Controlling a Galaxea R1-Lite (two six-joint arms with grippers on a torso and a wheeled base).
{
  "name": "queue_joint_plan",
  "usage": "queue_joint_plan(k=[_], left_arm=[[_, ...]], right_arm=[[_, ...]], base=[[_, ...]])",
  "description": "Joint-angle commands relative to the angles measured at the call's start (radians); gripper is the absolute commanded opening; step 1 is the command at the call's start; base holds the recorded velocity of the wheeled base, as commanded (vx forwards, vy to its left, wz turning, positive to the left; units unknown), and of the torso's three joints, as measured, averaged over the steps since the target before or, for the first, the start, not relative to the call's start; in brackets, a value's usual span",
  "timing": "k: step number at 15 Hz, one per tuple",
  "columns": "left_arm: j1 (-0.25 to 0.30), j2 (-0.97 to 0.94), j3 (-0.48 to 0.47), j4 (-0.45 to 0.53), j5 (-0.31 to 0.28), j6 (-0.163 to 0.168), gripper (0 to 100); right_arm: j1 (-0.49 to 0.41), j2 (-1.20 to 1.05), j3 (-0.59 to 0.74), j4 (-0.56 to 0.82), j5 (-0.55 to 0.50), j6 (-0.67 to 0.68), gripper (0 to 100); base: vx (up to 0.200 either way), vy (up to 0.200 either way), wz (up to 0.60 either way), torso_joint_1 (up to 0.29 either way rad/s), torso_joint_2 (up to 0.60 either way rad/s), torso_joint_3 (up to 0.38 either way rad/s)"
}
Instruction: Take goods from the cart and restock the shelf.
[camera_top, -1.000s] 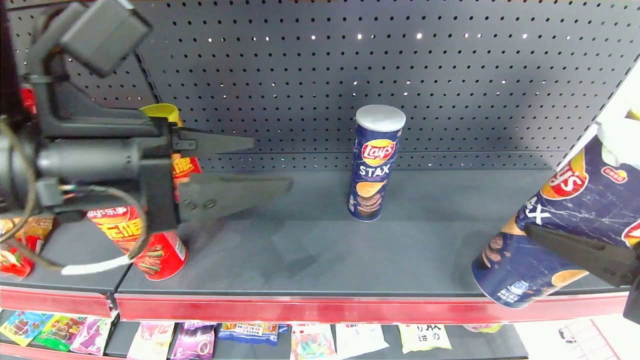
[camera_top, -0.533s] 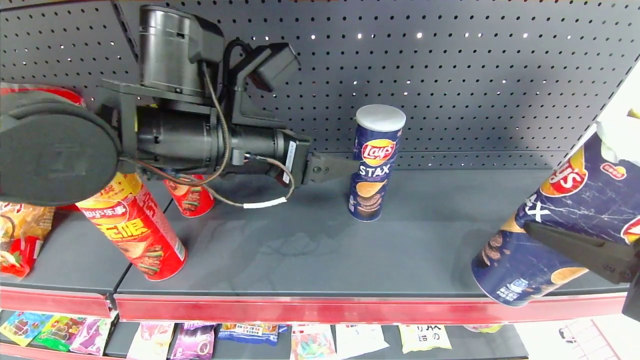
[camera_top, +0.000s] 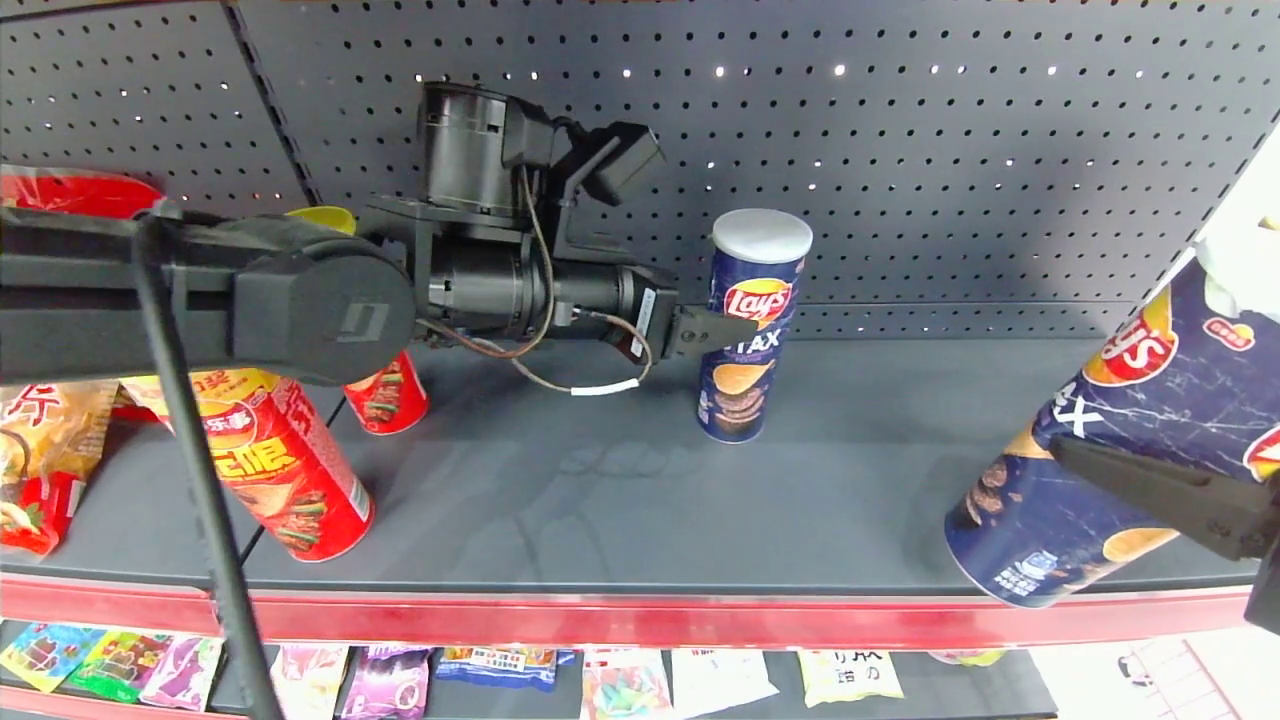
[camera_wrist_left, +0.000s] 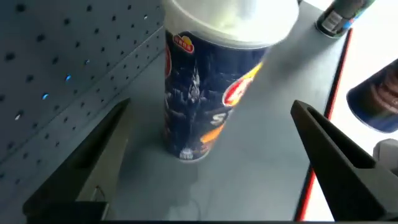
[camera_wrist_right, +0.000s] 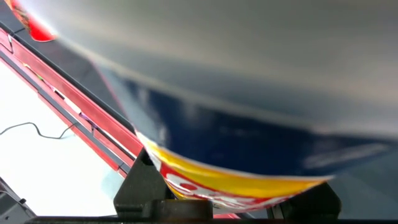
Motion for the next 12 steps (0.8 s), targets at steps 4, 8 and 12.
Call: queue_joint_plan(k=[4, 8, 12], left_arm=[[0.046, 0.118, -0.132, -0.002, -0.111, 0.086, 100], [0.038, 0.157, -0.197, 0.001, -0.118, 0.081, 100], [0.007, 0.167, -0.200, 0.001, -0.133, 0.072, 100]], right_arm=[[-0.007, 0.002, -0.001, -0.001, 0.000, 0.000, 0], [-0.007, 0.003, -0.003, 0.001, -0.001, 0.000, 0], [-0.007, 0.005, -0.003, 0.001, 0.000, 0.000, 0]], base=[[0.000, 0.000, 0.00, 0.000, 0.00, 0.000], [0.000, 0.000, 0.00, 0.000, 0.00, 0.000], [0.000, 0.000, 0.00, 0.000, 0.00, 0.000]])
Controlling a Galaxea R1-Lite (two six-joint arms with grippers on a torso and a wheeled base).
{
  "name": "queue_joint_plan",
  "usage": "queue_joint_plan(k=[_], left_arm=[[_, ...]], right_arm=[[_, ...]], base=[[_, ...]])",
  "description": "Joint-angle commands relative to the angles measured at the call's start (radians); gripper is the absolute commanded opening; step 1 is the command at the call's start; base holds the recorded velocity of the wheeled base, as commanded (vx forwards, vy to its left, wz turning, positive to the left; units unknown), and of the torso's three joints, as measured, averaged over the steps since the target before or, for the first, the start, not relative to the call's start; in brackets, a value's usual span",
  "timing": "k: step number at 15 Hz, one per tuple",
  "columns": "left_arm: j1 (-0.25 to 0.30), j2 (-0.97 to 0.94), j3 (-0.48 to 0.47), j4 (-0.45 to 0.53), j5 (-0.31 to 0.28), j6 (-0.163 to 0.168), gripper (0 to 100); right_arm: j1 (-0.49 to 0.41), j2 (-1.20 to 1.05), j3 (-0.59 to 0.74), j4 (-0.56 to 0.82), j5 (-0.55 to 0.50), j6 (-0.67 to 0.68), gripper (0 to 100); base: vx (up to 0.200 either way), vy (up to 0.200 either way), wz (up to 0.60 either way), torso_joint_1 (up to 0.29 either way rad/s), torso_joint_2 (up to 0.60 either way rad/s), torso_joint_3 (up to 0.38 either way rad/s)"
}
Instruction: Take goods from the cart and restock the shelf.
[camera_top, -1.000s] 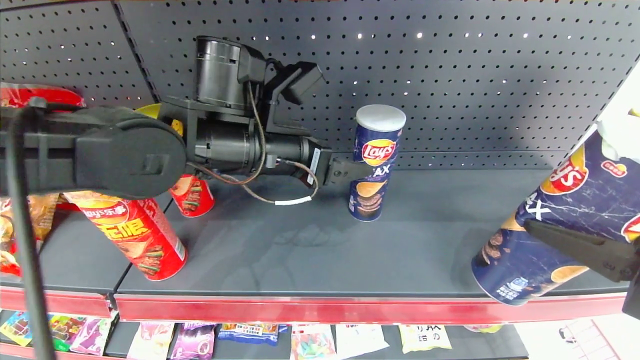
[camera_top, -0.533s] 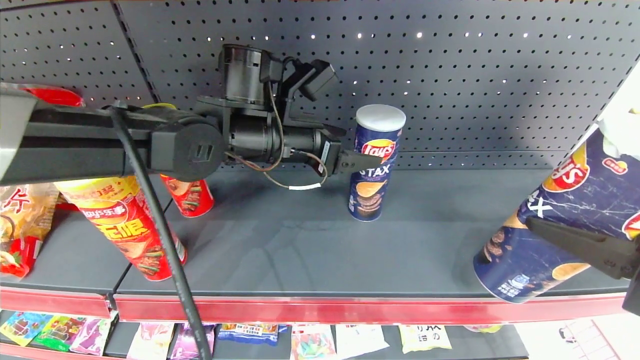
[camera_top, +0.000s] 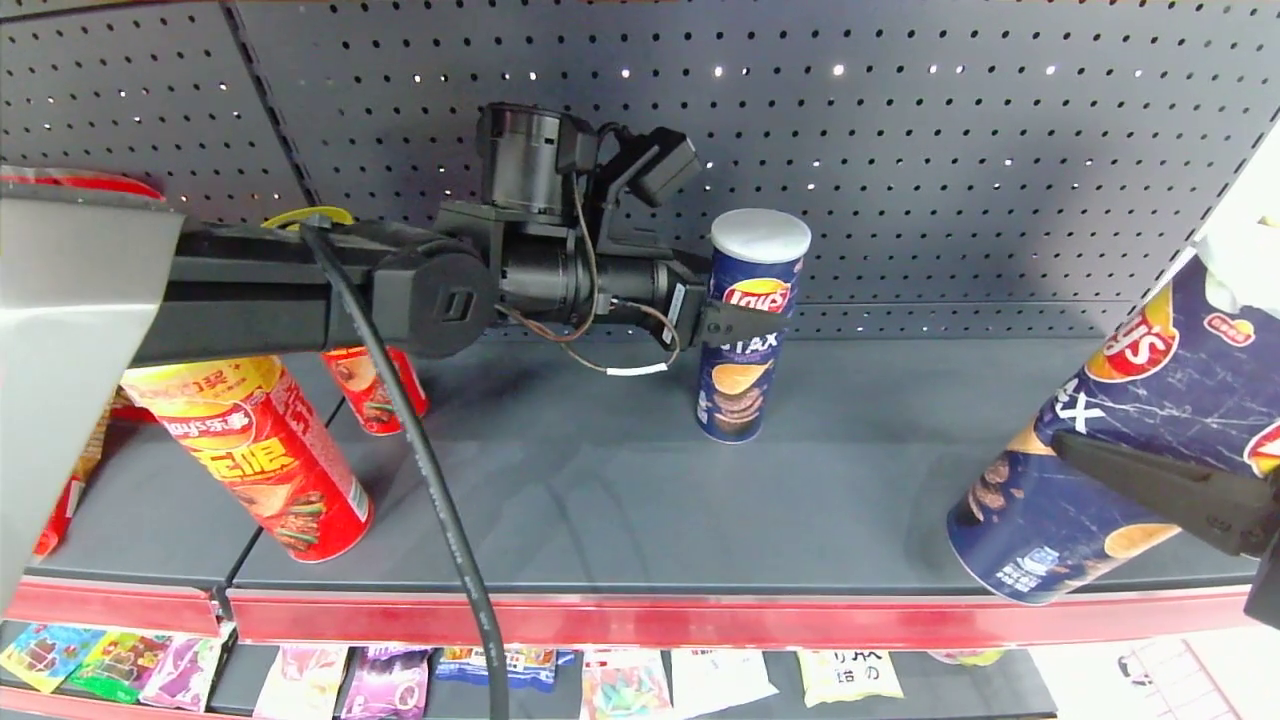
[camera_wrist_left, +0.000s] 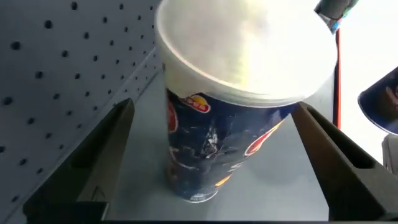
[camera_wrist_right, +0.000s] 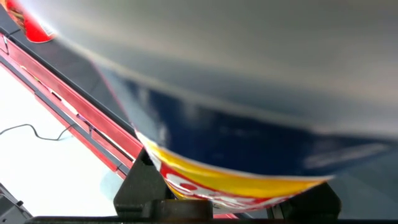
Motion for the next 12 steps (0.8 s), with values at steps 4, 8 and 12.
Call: queue_joint_plan(k=[4, 8, 12], left_arm=[[-0.026, 0.019, -0.010, -0.001, 0.002, -0.032, 100], [-0.053, 0.042, -0.041, -0.001, 0.015, -0.044, 100], [-0.059, 0.082, -0.081, -0.002, 0.025, -0.044, 0]], right_arm=[[0.000, 0.008, 0.002, 0.000, 0.000, 0.001, 0], [0.000, 0.009, 0.003, 0.000, 0.000, 0.010, 0], [-0.014, 0.009, 0.005, 0.000, 0.002, 0.010, 0]], base=[[0.000, 0.000, 0.00, 0.000, 0.00, 0.000], [0.000, 0.000, 0.00, 0.000, 0.00, 0.000], [0.000, 0.000, 0.00, 0.000, 0.00, 0.000]])
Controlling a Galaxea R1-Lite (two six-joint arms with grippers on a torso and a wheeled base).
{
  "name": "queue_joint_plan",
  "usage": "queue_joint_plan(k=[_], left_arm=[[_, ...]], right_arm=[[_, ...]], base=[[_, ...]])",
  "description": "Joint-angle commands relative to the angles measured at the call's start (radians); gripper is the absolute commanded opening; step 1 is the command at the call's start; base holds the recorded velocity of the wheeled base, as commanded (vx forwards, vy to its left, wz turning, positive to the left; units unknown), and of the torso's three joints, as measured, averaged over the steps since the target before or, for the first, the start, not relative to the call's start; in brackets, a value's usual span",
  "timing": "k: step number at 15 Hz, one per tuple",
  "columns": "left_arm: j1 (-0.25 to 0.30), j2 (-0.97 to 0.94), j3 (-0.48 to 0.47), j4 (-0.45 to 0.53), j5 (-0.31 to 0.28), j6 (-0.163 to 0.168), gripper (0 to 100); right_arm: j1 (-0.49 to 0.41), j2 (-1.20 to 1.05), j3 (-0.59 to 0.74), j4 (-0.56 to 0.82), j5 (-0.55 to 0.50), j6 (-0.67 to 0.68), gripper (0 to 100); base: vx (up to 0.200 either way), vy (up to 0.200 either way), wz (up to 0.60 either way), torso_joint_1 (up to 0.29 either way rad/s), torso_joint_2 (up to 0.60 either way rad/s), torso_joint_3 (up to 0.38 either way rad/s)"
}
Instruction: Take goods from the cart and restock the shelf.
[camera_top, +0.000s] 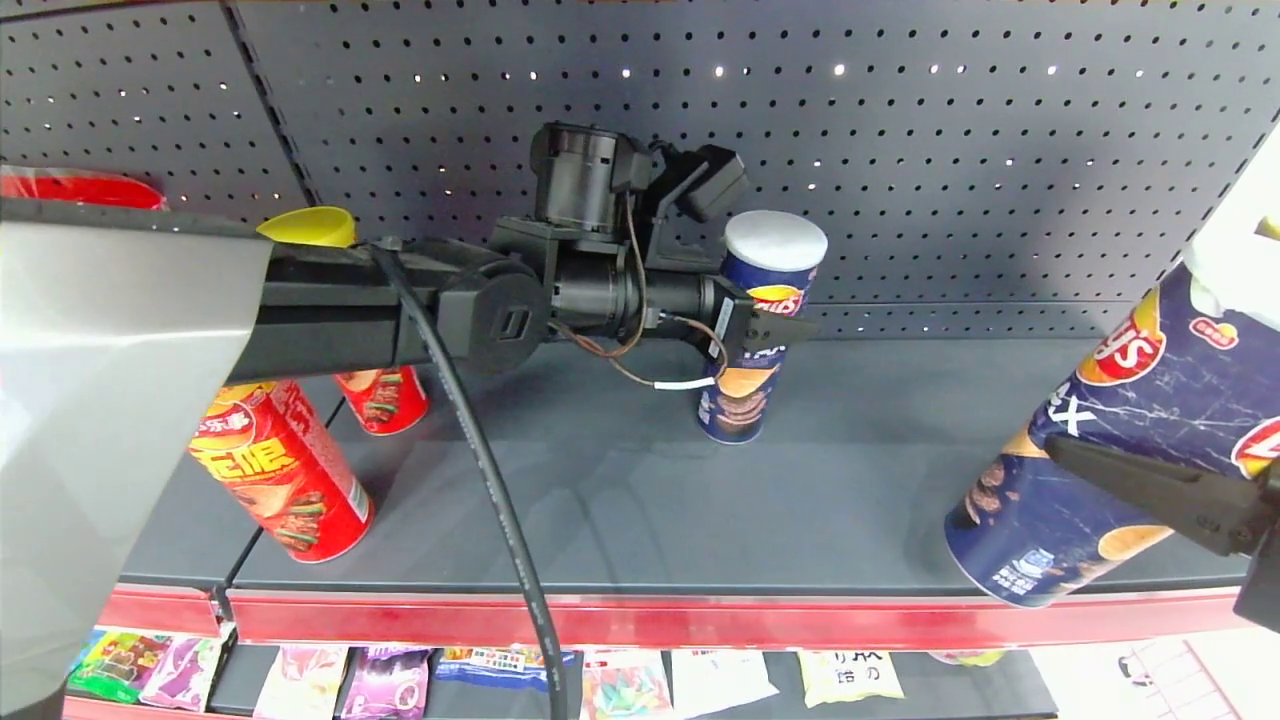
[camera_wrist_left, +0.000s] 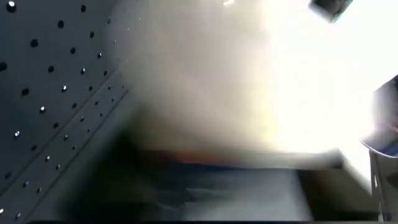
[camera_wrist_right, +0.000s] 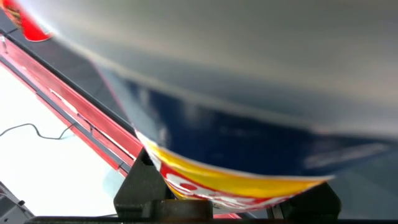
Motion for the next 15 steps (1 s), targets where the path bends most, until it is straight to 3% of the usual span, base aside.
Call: queue_joint_plan(k=[1, 5, 8, 10, 12, 15], left_arm=[[-0.002, 0.025, -0.027, 0.001, 0.001, -0.001, 0], [-0.016, 0.023, -0.023, 0.001, 0.001, -0.057, 0], [-0.013, -0.021, 0.014, 0.001, -0.005, -0.058, 0], [-0.015, -0.077, 0.094, 0.001, -0.012, -0.058, 0], [-0.016, -0.182, 0.241, 0.000, -0.043, -0.055, 0], [-0.030, -0.251, 0.359, -0.029, -0.045, -0.052, 0]], right_arm=[[-0.004, 0.002, 0.001, -0.001, 0.001, 0.000, 0], [-0.005, 0.008, 0.000, -0.001, 0.001, 0.006, 0], [-0.004, 0.009, 0.000, -0.001, 0.001, 0.006, 0], [-0.004, 0.014, -0.003, -0.001, 0.003, 0.008, 0], [-0.005, 0.016, -0.008, -0.002, 0.003, 0.009, 0], [-0.004, 0.016, -0.008, -0.002, 0.004, 0.014, 0]], base=[[0.000, 0.000, 0.00, 0.000, 0.00, 0.000], [0.000, 0.000, 0.00, 0.000, 0.00, 0.000], [0.000, 0.000, 0.00, 0.000, 0.00, 0.000], [0.000, 0.000, 0.00, 0.000, 0.00, 0.000], [0.000, 0.000, 0.00, 0.000, 0.00, 0.000], [0.000, 0.000, 0.00, 0.000, 0.00, 0.000]])
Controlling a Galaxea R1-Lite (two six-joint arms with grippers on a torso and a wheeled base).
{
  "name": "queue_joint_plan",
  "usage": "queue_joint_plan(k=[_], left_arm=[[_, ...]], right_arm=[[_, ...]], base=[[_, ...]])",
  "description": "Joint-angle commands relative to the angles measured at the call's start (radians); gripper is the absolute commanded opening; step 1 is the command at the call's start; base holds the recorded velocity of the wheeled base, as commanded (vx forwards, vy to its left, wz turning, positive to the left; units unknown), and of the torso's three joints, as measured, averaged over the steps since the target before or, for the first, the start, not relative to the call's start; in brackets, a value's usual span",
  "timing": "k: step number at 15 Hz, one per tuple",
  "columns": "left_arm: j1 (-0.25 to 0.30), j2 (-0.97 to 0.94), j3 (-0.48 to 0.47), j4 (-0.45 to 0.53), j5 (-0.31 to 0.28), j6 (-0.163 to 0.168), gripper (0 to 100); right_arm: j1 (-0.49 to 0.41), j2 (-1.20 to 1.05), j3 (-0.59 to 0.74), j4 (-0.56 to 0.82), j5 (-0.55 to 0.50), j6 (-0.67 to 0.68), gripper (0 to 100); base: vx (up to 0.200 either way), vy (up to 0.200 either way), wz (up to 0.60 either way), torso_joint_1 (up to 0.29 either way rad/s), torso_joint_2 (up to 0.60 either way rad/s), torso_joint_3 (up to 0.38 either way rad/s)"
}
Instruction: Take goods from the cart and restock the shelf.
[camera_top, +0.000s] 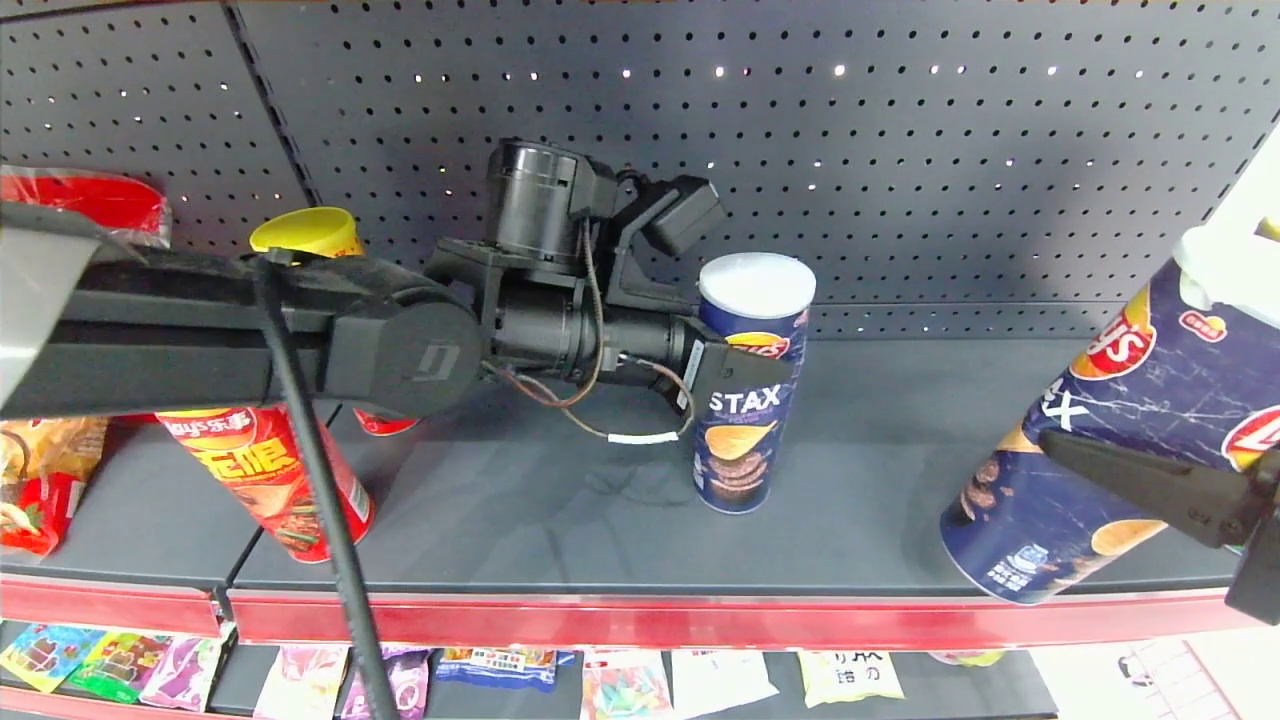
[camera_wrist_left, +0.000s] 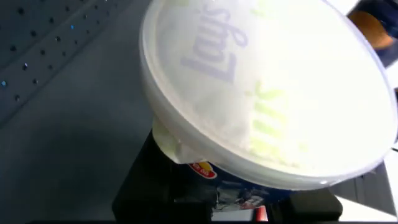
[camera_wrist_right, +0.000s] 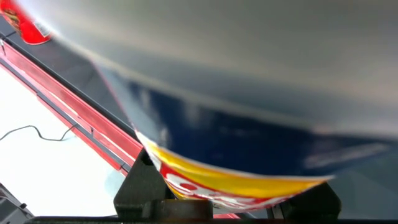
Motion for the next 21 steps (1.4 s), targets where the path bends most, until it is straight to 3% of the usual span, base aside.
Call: queue_joint_plan(k=[1, 4, 11, 19, 20, 21], left_arm=[[-0.023, -0.085, 0.101, -0.042, -0.001, 0.001, 0], [-0.057, -0.120, 0.196, -0.079, -0.002, -0.002, 0], [-0.067, -0.169, 0.287, -0.099, -0.002, -0.002, 0], [-0.092, -0.163, 0.293, -0.099, -0.002, 0.004, 0], [-0.098, -0.160, 0.294, -0.099, -0.002, 0.004, 100], [-0.100, -0.159, 0.293, -0.099, -0.002, 0.004, 100]], right_arm=[[-0.001, 0.001, 0.000, -0.001, 0.001, 0.001, 0], [-0.001, 0.000, -0.002, -0.001, -0.001, 0.007, 0], [-0.001, 0.000, -0.009, -0.001, -0.001, 0.007, 0], [0.001, 0.028, -0.042, 0.000, 0.001, 0.006, 0], [0.001, 0.046, -0.051, -0.001, 0.001, 0.006, 0], [0.002, 0.064, -0.065, -0.001, 0.001, 0.006, 0]], base=[[0.000, 0.000, 0.00, 0.000, 0.00, 0.000], [0.000, 0.000, 0.00, 0.000, 0.00, 0.000], [0.000, 0.000, 0.00, 0.000, 0.00, 0.000], [0.000, 0.000, 0.00, 0.000, 0.00, 0.000], [0.000, 0.000, 0.00, 0.000, 0.00, 0.000], [0.000, 0.000, 0.00, 0.000, 0.00, 0.000]])
